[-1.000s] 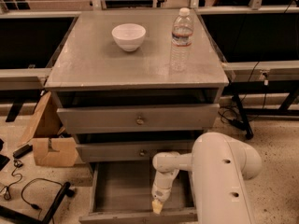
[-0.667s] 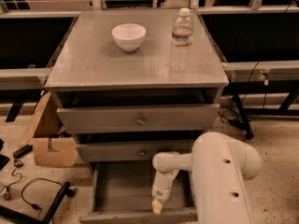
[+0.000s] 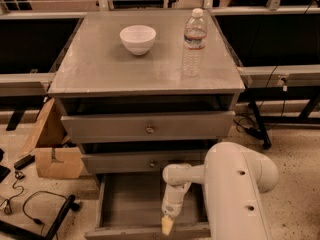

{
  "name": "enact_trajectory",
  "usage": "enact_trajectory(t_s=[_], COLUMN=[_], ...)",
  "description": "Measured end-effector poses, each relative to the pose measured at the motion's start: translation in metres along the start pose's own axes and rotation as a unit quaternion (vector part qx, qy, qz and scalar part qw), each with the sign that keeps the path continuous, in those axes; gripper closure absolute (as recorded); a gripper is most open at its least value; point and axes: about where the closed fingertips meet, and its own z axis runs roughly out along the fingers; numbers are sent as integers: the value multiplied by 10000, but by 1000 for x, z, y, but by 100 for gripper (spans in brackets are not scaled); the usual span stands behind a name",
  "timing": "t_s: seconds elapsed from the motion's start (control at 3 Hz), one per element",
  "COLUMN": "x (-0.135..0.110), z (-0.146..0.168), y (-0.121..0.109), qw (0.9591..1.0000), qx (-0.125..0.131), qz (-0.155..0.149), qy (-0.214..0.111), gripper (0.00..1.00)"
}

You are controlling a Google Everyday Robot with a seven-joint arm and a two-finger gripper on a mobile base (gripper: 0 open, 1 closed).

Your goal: Open bottom drawer

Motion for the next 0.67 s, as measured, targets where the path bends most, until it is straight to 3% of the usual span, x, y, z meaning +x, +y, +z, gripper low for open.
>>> enact_trajectory(t_s=[0.33,0.67], x=[17,64], z=[-22,-76], y=[11,38], qw=[9998,9959], qx=[189,738], qz=[7,-1], qy=[-117,-515], gripper=[11,0])
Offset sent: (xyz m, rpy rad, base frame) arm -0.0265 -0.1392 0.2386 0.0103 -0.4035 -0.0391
